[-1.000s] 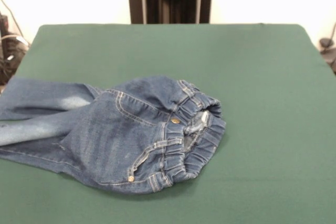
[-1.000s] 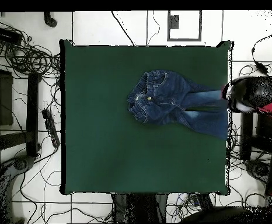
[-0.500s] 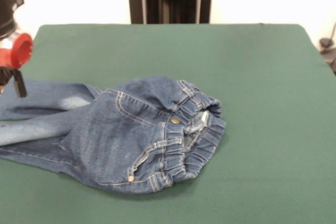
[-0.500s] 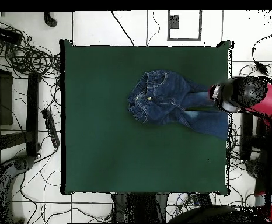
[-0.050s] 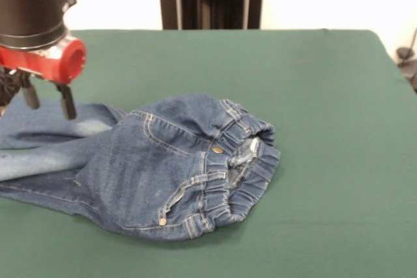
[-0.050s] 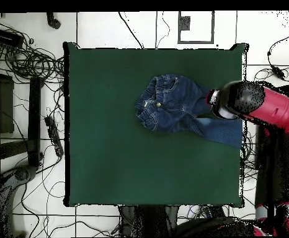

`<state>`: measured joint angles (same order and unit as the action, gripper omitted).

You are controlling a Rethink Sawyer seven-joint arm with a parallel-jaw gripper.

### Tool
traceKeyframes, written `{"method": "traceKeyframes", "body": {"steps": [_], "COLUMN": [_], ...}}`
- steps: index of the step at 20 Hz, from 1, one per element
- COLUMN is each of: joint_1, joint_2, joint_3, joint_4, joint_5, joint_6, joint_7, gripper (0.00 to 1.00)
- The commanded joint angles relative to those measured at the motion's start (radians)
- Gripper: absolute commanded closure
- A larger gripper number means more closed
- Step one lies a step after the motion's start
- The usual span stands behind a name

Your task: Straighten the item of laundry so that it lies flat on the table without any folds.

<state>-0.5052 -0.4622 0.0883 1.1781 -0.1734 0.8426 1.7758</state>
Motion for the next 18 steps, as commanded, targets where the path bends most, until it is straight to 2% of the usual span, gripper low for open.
{"method": "traceKeyframes", "body": {"steps": [1, 7, 8, 10, 14, 18], "joint_1": [0.099, 0.147, 0.136, 0.14, 0.17, 0.23], "joint_2": [-0.01, -0.077, -0.093, -0.107, -0.104, -0.084], "joint_3": [0.004, -0.014, 0.011, 0.021, 0.002, -0.046], "joint_4": [0.212, 0.329, 0.375, 0.418, 0.45, 0.436], "joint_5": [0.104, 0.176, 0.203, 0.227, 0.273, 0.312], "joint_6": [-0.129, -0.23, -0.295, -0.335, -0.352, -0.333], "joint_7": [0.373, 0.44, 0.453, 0.467, 0.5, 0.558], "gripper": [0.0, 0.0, 0.0, 0.0, 0.0, 0.0]}}
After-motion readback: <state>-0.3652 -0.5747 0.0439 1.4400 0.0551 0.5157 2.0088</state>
